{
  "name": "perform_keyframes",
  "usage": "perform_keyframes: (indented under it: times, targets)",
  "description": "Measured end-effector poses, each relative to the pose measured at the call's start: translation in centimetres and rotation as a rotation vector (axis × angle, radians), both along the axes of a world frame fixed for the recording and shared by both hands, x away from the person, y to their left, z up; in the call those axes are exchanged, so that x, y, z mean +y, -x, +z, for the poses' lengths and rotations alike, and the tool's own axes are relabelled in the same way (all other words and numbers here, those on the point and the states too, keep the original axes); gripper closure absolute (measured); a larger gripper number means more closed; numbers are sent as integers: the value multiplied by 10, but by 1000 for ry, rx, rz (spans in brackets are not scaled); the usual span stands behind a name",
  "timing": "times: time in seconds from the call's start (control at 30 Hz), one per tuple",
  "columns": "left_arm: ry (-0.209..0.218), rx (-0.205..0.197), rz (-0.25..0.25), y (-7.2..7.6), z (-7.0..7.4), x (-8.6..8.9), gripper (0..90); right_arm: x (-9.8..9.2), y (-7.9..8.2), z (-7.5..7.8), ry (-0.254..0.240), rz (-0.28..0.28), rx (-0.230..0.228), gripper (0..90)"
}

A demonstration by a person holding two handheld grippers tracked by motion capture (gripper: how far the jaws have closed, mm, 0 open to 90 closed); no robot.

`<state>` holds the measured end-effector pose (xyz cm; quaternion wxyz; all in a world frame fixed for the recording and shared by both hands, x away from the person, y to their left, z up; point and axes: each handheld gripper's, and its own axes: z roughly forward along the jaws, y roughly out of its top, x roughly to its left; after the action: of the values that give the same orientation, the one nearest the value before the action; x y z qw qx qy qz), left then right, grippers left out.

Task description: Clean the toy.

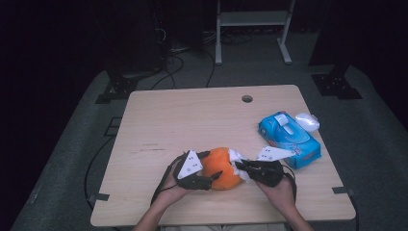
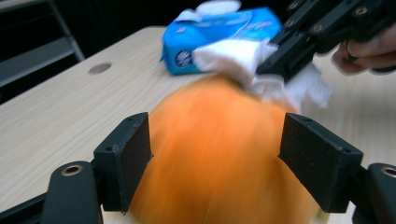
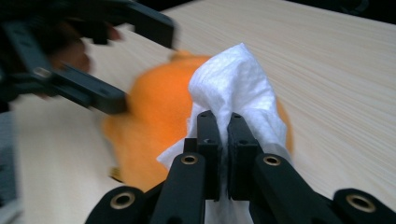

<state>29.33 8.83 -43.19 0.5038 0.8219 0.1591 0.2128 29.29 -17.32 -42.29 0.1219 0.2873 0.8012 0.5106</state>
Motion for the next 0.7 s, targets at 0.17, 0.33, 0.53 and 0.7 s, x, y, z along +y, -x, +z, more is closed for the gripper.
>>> perform_keyframes:
  times: [0.17, 0.33, 0.53, 0.7]
  targets:
    - [-23, 58, 6, -5, -10, 3, 329, 3, 1, -2, 4, 27, 5, 849]
    - [-11, 87, 34, -10, -14, 10, 345, -15, -10, -11, 8, -52, 44, 850]
    - [1, 102, 39, -12, -15, 13, 346, -8, -4, -4, -33, -22, 31, 849]
    - [5, 99, 22, -8, -14, 11, 362, -6, -4, -6, -33, -19, 43, 849]
